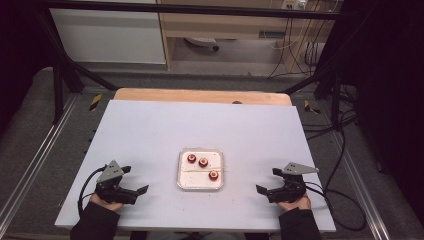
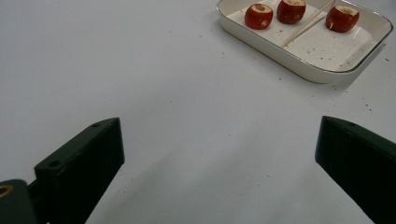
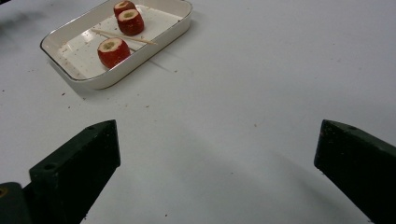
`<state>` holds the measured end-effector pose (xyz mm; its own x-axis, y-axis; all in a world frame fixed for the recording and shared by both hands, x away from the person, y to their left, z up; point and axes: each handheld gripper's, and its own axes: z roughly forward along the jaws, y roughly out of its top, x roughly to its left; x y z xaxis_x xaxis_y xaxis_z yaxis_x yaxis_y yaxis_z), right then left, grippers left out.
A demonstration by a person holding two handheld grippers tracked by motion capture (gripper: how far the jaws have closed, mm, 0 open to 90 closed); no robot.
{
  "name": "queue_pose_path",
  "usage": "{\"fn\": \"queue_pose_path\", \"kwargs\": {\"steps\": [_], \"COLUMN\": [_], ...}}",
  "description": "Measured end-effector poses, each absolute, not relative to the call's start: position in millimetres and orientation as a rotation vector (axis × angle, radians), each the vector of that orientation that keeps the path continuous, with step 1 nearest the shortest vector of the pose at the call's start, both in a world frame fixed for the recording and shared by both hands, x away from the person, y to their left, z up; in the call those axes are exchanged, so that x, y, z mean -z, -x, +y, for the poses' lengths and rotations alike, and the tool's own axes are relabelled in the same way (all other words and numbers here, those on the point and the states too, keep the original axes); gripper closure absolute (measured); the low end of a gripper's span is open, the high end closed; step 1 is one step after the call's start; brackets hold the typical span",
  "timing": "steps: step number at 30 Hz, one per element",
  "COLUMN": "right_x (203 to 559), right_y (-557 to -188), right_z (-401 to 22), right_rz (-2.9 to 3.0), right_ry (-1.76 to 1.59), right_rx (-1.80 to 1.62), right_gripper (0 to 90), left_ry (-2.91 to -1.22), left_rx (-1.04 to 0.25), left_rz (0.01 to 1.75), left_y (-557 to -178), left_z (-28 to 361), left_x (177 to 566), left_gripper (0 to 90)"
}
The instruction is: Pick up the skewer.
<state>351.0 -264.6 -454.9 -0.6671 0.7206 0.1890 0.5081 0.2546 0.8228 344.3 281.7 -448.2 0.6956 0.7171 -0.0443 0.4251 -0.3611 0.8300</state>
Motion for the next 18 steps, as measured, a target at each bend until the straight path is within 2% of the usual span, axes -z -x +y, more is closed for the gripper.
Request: {"fn": "queue_pose_path", "kwargs": {"steps": [18], "right_x": [453], "right_y": [-351], "right_z": [-265], "right_rz": [2.29], "right_ry": [-1.151], "right_rx": [-1.371], "right_gripper": [1.1], "left_ry": [-2.032], "left_rx": [-0.408], "left_rz": [0.855], "left_y": [-345], "left_z": [259], "left_x": [436], "left_gripper": [3.2]}}
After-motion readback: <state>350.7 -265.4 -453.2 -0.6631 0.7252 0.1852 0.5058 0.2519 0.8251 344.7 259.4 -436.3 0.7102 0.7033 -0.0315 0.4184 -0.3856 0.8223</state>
